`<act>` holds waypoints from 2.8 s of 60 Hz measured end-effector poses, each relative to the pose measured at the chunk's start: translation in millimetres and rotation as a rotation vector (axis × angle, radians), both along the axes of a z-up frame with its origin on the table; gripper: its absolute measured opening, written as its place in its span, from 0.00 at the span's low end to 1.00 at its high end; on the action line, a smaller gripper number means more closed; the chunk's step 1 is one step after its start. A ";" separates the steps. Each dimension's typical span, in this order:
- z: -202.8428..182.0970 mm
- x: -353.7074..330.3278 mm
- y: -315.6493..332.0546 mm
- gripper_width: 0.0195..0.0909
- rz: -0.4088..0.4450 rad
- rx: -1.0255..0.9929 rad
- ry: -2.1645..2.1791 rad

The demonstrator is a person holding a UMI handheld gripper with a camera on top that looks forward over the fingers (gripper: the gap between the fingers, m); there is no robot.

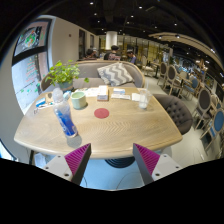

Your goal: Pour water

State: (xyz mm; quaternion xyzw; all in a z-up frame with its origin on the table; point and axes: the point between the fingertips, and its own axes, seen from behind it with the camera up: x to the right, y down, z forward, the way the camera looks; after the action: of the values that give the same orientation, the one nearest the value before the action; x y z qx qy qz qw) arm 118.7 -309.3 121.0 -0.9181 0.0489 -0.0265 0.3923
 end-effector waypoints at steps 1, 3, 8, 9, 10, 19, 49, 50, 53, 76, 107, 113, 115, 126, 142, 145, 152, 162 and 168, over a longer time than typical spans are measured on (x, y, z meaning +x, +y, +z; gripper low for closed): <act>8.5 2.4 -0.9 0.92 0.009 0.006 -0.006; 11.9 24.7 -16.3 0.93 0.028 0.031 -0.026; -17.0 -3.0 -17.7 0.93 0.066 0.008 -0.006; -20.4 -15.1 -15.5 0.93 0.071 0.006 -0.001; -23.5 -24.2 -13.7 0.93 0.078 0.007 0.005; -36.0 -94.5 19.3 0.93 0.114 0.066 0.041; -43.3 -119.6 190.6 0.46 0.021 0.280 -0.018; -42.3 -119.9 193.5 0.46 0.025 0.283 -0.013; -41.9 -122.6 195.9 0.43 0.037 0.282 -0.008; -8.1 -116.5 196.0 0.23 0.054 0.230 -0.136; 127.0 29.4 357.7 0.23 0.288 0.168 -1.181; 120.7 37.0 395.3 0.23 0.395 0.104 -1.441; 117.5 37.0 406.2 0.23 0.433 0.085 -1.525; 82.2 26.9 445.3 0.23 0.670 -0.020 -1.855; 53.7 14.9 456.7 0.23 0.858 -0.084 -2.038; 53.0 11.5 457.1 0.23 0.865 -0.074 -2.024; 60.8 15.0 453.8 0.23 0.812 -0.049 -1.908; 96.1 7.2 439.8 0.23 0.672 0.109 -1.538; 120.7 2.9 426.8 0.23 0.583 0.227 -1.244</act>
State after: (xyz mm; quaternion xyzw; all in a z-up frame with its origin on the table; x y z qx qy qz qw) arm 121.5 117.5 241.8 -0.6614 -0.4312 -0.4360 0.4320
